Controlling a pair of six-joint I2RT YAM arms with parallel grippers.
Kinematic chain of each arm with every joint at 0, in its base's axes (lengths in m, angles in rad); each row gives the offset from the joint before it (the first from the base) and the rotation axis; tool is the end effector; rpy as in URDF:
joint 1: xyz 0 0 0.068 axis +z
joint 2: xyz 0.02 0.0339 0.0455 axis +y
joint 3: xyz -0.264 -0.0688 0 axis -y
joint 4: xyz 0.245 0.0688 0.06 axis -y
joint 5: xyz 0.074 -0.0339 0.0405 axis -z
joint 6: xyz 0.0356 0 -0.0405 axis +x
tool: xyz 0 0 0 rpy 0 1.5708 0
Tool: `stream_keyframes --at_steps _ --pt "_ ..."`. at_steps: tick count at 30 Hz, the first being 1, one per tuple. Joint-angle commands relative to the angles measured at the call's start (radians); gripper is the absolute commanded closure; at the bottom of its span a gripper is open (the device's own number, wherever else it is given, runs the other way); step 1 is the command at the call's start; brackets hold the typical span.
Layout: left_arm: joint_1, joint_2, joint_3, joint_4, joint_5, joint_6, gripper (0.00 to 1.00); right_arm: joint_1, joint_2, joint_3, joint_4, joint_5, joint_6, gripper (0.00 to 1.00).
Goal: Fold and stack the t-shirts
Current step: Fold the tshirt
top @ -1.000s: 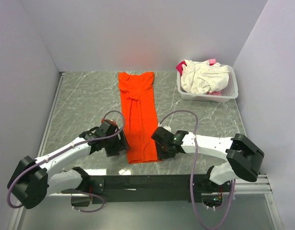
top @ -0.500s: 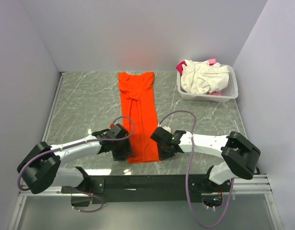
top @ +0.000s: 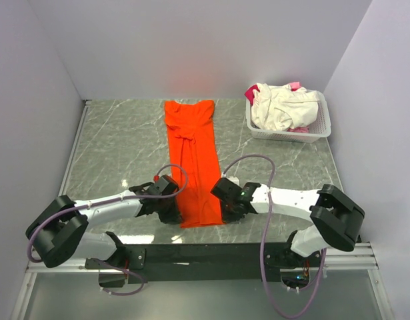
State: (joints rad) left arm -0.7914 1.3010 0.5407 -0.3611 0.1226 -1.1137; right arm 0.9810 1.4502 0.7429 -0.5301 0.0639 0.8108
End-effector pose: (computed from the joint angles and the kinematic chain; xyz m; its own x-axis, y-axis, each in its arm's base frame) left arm 0.1487 -0.1567 0.1441 -0.9464 -0.3093 -0.0929 -0.2400 0.8661 -0.4384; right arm 0.1405 0.2059 0.1585 -0.9548 -0.1261 -0.2692 -0.1824 0.9636 0.1956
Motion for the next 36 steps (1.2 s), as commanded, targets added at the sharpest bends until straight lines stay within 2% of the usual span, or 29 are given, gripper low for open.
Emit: stream_keyframes --at_steps 1,3,7,13,21,27,36 --pt "-0.008 0.029 -0.054 0.020 -0.026 0.003 0.94 -0.005 -0.037 -0.031 -0.013 0.011 0.030 0.94" --pt "-0.008 0.027 -0.061 0.010 -0.037 0.002 1.00 -0.007 -0.045 -0.034 -0.016 0.013 0.040 1.00" --pt "-0.008 -0.038 -0.071 -0.038 -0.078 -0.017 1.00 -0.005 -0.062 -0.039 -0.019 0.010 0.047 1.00" --pt "-0.009 -0.141 -0.073 -0.009 -0.067 -0.020 1.00 -0.005 -0.091 -0.005 -0.036 0.011 0.051 1.00" --pt "-0.008 -0.219 -0.002 -0.068 -0.112 -0.017 1.00 -0.005 -0.132 0.067 -0.071 0.013 0.065 1.00" --pt "0.020 -0.201 0.056 -0.058 -0.118 0.044 1.00 -0.011 -0.103 0.159 -0.111 0.053 0.048 1.00" --pt "0.165 -0.114 0.133 0.025 -0.077 0.216 1.00 -0.077 -0.004 0.260 -0.096 0.085 -0.010 1.00"
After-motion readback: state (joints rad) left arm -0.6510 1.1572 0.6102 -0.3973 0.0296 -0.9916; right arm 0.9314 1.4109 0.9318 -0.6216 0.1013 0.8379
